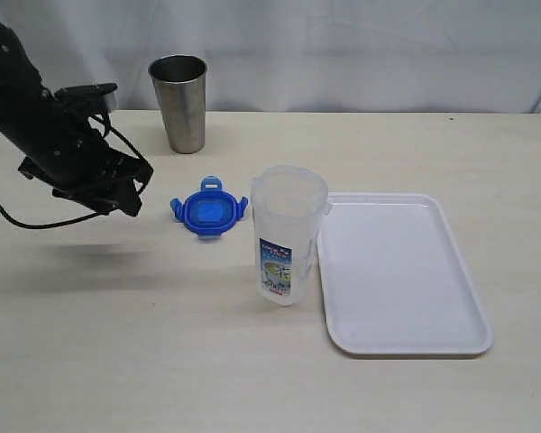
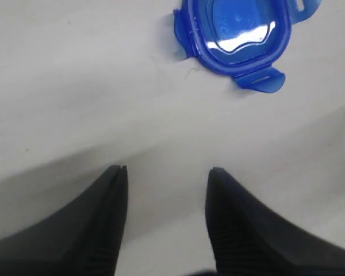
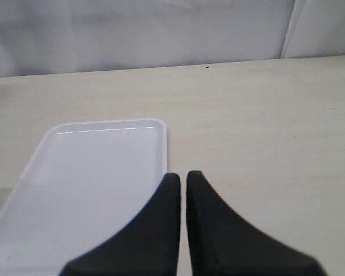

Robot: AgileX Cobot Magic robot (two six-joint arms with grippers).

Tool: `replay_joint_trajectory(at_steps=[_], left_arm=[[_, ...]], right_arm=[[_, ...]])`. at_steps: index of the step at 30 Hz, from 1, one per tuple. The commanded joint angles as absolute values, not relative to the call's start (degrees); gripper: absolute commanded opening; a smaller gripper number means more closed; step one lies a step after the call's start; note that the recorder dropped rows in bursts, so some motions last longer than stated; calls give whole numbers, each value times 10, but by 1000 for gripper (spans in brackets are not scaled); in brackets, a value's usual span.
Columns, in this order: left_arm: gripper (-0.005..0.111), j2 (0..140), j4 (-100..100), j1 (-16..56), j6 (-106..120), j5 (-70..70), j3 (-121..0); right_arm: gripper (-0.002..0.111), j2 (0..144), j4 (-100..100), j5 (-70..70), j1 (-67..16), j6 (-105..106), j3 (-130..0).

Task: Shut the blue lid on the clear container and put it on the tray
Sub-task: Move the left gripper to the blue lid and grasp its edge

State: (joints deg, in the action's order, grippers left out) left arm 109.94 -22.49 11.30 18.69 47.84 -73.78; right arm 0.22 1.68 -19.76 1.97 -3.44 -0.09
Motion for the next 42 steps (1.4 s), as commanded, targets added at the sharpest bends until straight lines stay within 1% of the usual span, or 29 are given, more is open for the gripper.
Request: replay_joint_trajectory(at_steps=[1, 5, 8, 16, 19, 24, 25, 26, 28, 32, 42], left_arm=[[42, 1126, -236, 127, 191, 407, -749], [49, 1137, -270, 153, 186, 334, -749], [49, 1166, -267, 180, 187, 291, -749], [48, 1214, -267, 172, 163, 228, -749], [48, 1229, -320, 173, 163, 201, -749], [48, 1240, -337, 173, 163, 190, -749], [47, 1242, -337, 173, 163, 189, -749], [44, 1242, -337, 173, 163, 189, -749], [34, 1242, -337, 173, 163, 189, -749], [25, 1242, -337, 173, 163, 189, -749], [24, 1242, -335, 173, 164, 195, -749]], right_arm=[[4, 0, 17, -196, 19, -34, 0], [4, 0, 17, -196, 19, -34, 0], [4, 0, 17, -196, 19, -34, 0], [4, 0, 17, -196, 19, -34, 0], [4, 0, 17, -196, 19, -34, 0], [4, 0, 17, -196, 19, -34, 0], [4, 0, 17, -196, 19, -34, 0], [4, 0, 17, -196, 19, -34, 0], [4, 0, 17, -196, 19, -34, 0], [4, 0, 17, -196, 19, -34, 0], [4, 0, 17, -196, 19, -34, 0]])
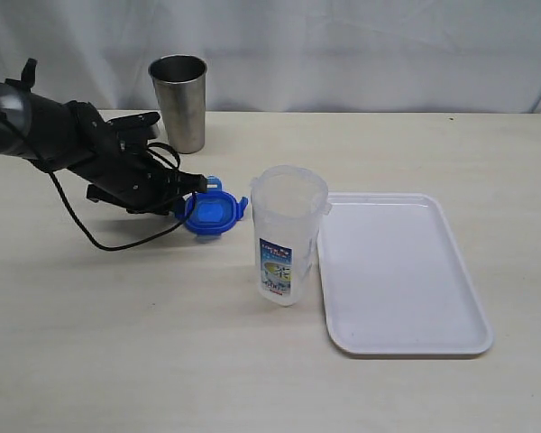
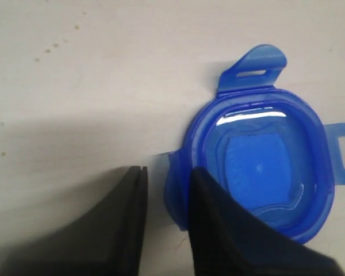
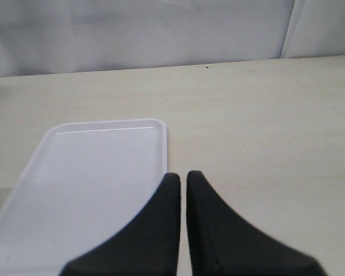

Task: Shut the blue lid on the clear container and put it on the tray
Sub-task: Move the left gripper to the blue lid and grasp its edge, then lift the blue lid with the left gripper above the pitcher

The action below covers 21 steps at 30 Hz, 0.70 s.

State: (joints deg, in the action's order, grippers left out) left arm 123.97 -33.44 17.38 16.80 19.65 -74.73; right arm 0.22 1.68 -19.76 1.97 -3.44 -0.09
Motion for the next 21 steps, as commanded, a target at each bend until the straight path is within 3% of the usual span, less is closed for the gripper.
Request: replay_joint_trajectory(at_steps=[1, 8, 15, 21], left_arm=[[24, 1242, -335, 173, 164, 199, -749], [22, 1242, -335, 174, 164, 200, -749], [0, 1242, -335, 174, 177, 198, -749], [0, 1240, -330, 174, 229, 224, -749]], right_arm=[[4, 0, 17, -196, 19, -34, 0], [4, 0, 17, -196, 19, -34, 0], [4, 0, 17, -196, 19, -34, 0], [4, 0, 17, -196, 19, -34, 0]])
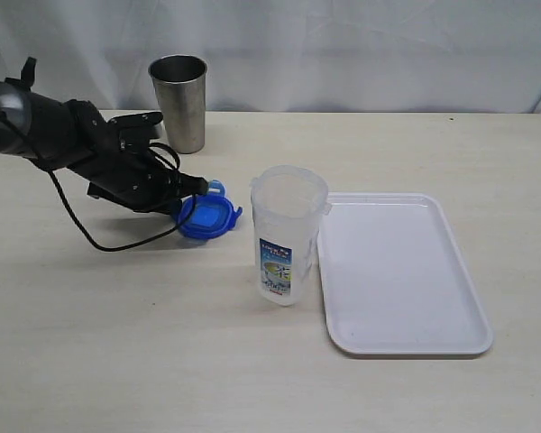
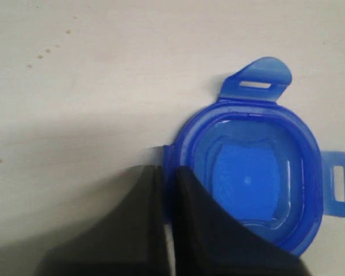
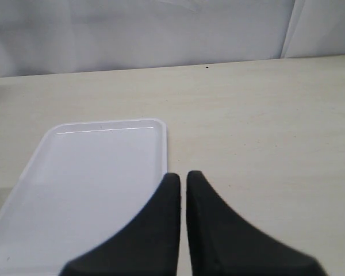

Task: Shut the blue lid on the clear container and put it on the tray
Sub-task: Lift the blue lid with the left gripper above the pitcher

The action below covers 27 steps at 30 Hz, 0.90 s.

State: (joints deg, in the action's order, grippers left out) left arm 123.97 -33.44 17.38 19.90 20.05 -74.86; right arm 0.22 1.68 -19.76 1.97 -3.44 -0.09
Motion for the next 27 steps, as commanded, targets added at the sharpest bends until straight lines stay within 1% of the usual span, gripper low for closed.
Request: replay_joint_trajectory(at_steps=[1, 11, 17, 22, 27], left_arm=[[0, 1236, -318, 173, 229, 228, -749], [0, 1136, -250, 173, 244, 281, -749], [0, 1077, -246, 174, 267, 314, -749], [0, 1042, -246, 186, 361, 288, -749], [0, 1026, -229, 217, 424, 211, -749]], right_arm=[[4, 0, 17, -196, 19, -34, 0], [4, 0, 17, -196, 19, -34, 0], [4, 0, 17, -196, 19, -34, 0], [4, 0, 17, -196, 19, -34, 0], [4, 0, 17, -196, 19, -34, 0]])
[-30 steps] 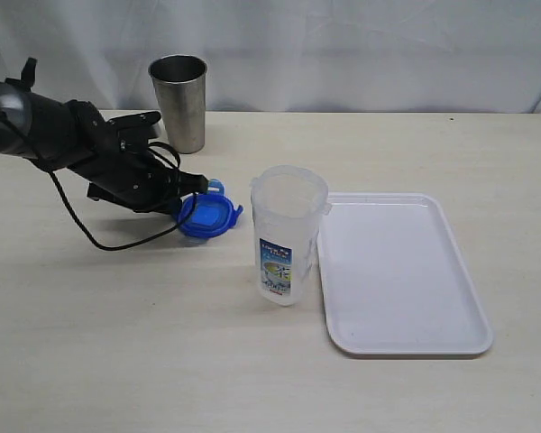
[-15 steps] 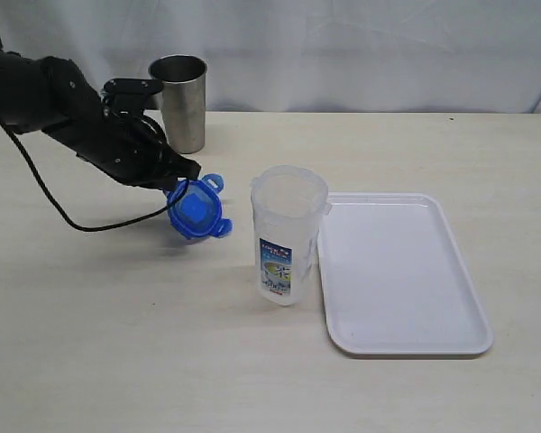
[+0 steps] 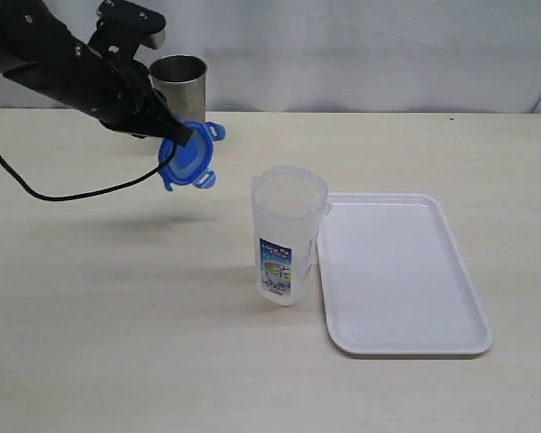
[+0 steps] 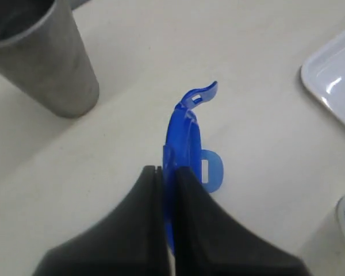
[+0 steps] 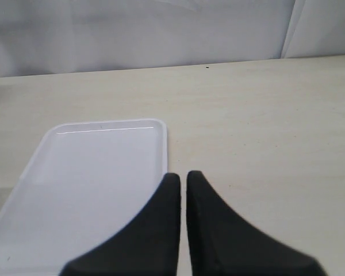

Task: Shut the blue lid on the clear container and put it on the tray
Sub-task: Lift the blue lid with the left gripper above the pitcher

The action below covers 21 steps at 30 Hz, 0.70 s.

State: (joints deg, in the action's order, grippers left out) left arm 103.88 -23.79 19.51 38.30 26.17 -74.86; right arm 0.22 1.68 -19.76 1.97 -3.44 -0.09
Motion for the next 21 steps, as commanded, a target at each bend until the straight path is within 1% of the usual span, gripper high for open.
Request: replay_joint_trajectory(at_steps=[1, 17, 21], left_arm=[[0, 1022, -229, 229, 446, 206, -749], [0, 1000, -225, 324, 672, 151, -749], [0, 1000, -195, 344, 677, 123, -749]], right_arm=[[4, 0, 17, -196, 19, -34, 0], [4, 0, 17, -196, 19, -34, 0], [4, 0, 17, -196, 19, -34, 0]])
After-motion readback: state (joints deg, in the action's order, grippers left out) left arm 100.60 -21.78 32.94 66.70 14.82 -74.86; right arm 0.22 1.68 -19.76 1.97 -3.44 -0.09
